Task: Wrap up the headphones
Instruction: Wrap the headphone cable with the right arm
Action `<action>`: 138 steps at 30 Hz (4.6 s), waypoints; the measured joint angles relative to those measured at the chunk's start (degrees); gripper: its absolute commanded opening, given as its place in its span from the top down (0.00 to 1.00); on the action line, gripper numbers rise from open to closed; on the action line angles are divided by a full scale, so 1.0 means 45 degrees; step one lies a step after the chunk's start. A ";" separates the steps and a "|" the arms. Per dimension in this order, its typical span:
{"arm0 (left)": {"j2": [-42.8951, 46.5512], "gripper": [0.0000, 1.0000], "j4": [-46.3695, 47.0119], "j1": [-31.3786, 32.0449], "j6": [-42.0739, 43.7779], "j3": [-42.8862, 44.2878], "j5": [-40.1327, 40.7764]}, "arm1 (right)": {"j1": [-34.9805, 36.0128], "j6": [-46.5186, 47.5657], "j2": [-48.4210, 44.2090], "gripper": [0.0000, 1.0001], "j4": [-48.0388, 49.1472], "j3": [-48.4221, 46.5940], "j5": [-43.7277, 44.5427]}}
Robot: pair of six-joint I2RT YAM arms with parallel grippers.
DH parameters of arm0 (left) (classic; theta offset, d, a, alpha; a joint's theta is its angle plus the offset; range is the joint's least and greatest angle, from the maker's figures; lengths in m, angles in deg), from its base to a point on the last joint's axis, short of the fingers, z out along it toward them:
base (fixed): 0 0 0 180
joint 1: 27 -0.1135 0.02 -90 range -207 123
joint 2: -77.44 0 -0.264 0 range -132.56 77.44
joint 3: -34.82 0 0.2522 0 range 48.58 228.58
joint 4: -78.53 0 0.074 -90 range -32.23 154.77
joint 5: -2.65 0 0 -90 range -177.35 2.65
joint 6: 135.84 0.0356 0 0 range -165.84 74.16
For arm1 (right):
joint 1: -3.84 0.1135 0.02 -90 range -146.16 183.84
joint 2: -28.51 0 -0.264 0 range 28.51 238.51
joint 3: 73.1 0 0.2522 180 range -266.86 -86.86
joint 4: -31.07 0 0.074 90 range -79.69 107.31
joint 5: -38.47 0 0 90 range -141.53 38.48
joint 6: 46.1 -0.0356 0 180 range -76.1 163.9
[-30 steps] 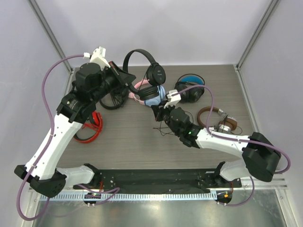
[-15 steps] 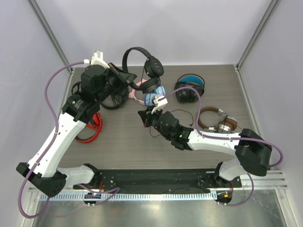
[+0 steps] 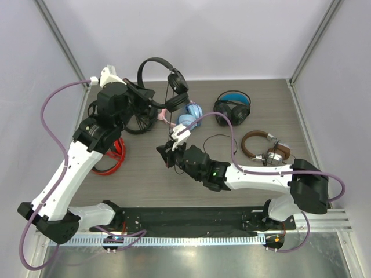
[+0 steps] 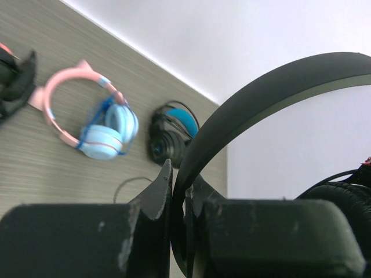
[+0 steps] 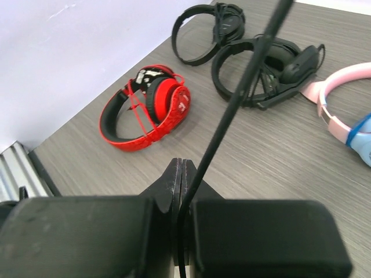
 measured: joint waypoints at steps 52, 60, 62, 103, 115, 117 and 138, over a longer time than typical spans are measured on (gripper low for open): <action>-0.0321 1.00 0.1642 0.0753 0.6217 -0.2584 0.4469 | 0.0928 0.3313 -0.1389 0.88 -1.2327 -0.8043 -0.2040; -0.0355 1.00 0.1627 0.0753 0.6766 -0.2895 0.3623 | 0.0928 0.6339 -0.1277 0.95 -1.3197 -0.9054 0.0563; -0.0355 1.00 0.1627 0.0753 0.6815 -0.2895 0.3512 | 0.0928 0.6912 -0.1103 0.98 -1.3245 -0.9078 0.1088; -0.0316 1.00 0.1389 0.0797 0.8121 -0.2948 -0.0937 | -0.2623 1.1574 -0.1632 0.88 -0.5931 -0.4823 0.4464; -0.0350 1.00 0.0622 0.0797 0.8340 -0.2467 -0.2395 | -0.4614 0.8796 -0.2856 0.83 -0.6436 -0.4269 0.2905; -0.0359 1.00 0.0461 0.0797 0.8349 -0.2341 -0.2613 | -0.4867 0.8344 -0.3084 0.85 -0.6426 -0.4065 0.2637; -0.0772 1.00 -0.0238 0.0733 0.7014 0.0223 -0.5173 | -0.5663 0.3497 -0.3478 0.83 -0.3259 0.0364 0.0743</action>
